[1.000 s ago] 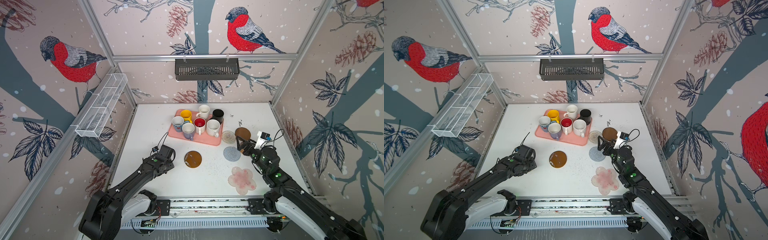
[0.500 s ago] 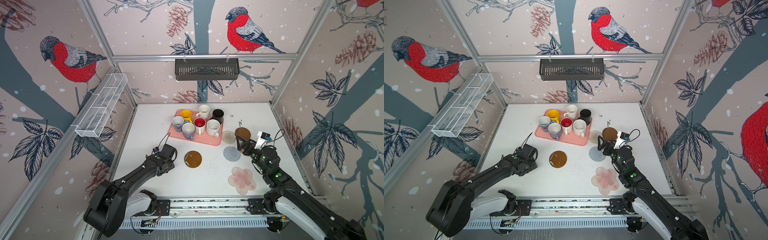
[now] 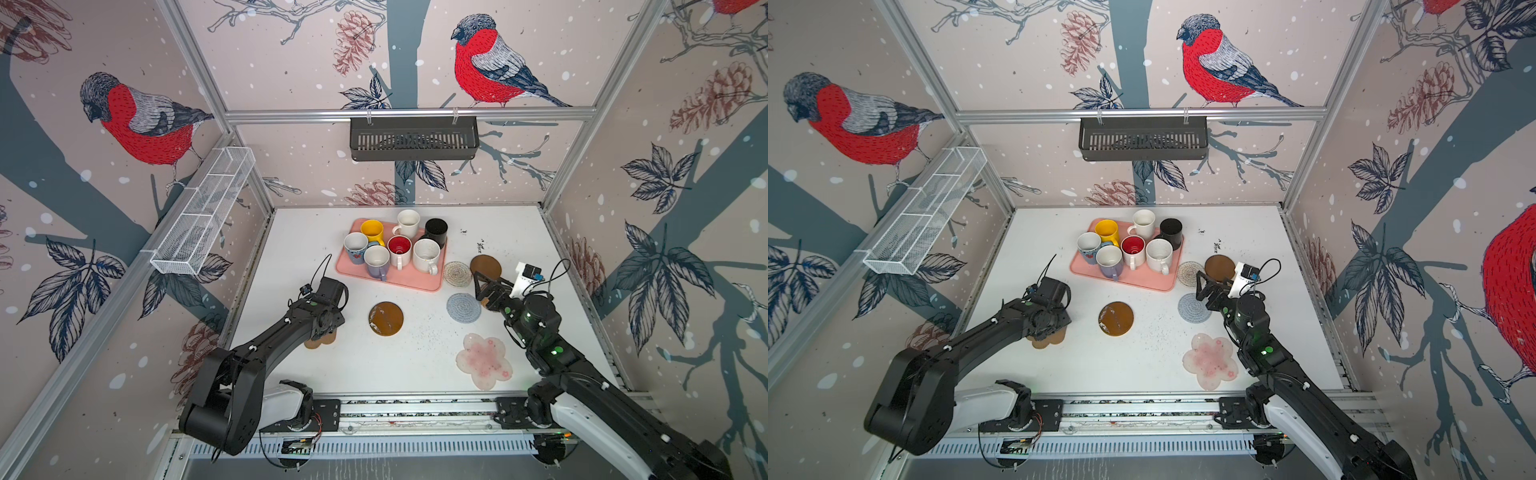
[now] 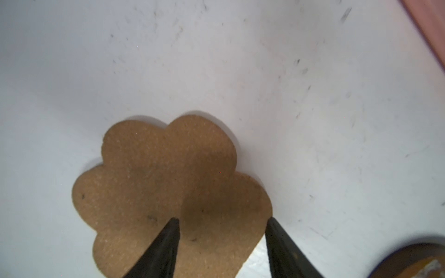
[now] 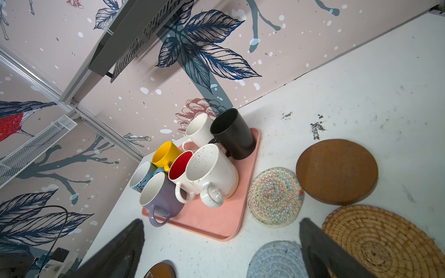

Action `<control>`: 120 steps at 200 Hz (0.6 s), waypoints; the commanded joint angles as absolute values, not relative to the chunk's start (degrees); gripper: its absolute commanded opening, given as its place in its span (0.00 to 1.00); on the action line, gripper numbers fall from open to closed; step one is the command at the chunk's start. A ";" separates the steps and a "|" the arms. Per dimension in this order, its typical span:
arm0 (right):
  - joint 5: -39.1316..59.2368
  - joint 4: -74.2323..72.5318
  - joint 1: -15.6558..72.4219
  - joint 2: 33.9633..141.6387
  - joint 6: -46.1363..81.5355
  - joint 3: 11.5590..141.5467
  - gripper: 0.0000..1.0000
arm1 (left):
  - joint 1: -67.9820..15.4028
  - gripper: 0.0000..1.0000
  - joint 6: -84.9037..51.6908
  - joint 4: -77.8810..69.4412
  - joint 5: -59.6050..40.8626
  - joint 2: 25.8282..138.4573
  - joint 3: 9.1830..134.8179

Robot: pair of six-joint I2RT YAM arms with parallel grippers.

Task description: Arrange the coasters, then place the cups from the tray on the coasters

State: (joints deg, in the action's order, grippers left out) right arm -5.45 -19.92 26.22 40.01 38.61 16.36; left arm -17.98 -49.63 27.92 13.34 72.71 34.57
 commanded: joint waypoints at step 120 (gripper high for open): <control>-4.84 -21.05 26.18 38.73 39.01 16.08 1.00 | -17.06 0.80 -49.20 36.01 9.22 58.95 35.23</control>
